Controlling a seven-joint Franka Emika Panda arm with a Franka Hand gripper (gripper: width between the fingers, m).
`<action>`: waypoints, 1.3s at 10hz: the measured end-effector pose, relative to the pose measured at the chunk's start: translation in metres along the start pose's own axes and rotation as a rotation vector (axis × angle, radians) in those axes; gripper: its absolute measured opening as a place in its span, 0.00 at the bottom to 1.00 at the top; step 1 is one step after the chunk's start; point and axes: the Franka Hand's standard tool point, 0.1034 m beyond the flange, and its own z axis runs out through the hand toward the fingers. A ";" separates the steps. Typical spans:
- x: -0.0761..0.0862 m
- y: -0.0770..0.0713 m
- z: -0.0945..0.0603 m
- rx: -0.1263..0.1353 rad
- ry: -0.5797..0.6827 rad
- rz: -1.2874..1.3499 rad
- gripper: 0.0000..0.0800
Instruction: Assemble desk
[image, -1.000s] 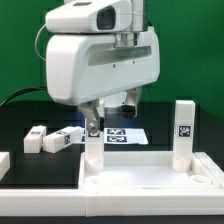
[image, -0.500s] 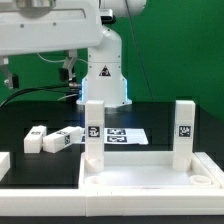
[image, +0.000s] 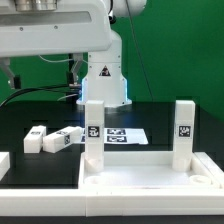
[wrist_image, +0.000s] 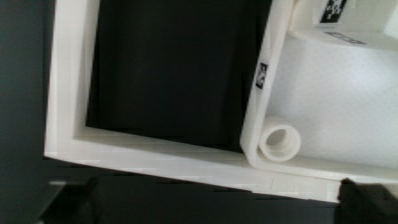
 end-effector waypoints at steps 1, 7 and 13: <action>-0.019 0.020 0.005 0.050 0.015 0.107 0.81; -0.092 0.039 0.045 0.081 -0.032 0.580 0.81; -0.155 0.025 0.089 0.219 -0.436 0.676 0.81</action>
Offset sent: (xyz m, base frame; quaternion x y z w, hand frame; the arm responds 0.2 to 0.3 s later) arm -0.0845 -0.0060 -0.0404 0.0107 -0.0154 0.2013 0.9793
